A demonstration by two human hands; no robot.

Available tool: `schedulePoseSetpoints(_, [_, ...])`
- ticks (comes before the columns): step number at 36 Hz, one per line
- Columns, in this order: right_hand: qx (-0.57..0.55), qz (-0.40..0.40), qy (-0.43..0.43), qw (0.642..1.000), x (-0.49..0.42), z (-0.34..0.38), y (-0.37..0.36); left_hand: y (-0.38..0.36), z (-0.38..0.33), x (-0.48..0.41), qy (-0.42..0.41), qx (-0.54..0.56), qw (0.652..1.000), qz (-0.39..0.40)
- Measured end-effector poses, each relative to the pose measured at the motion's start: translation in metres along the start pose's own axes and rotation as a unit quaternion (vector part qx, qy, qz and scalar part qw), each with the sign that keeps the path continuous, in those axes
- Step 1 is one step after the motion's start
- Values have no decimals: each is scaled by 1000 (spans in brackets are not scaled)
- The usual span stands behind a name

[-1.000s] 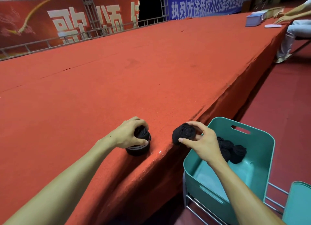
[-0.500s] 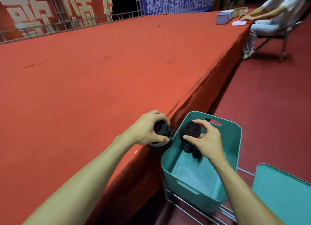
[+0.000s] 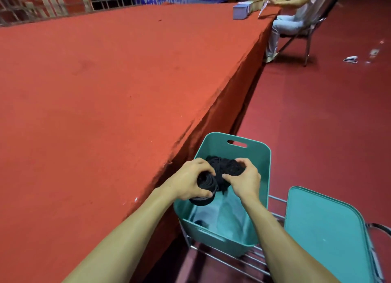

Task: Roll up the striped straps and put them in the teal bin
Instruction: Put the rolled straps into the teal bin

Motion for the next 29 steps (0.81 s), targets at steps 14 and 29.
schedulePoseSetpoints(14, [-18,-77,-155,985,-6,-31,-31,-18,29,4,-9,9,1000,25])
schedulePoseSetpoints(29, [-24,-92,-223,970,-21,-72,-48,-21,32,3,-37,13,999,7])
Point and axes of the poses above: each hand's wrist, its own x-axis away from the middle knuckle, its own y-axis out of the back of the hand, z = x × y, the point moved 1 cm from there along -x, towards the middle knuckle, and after that the axes turned 3 degrees about x, right-handed, at the moved point
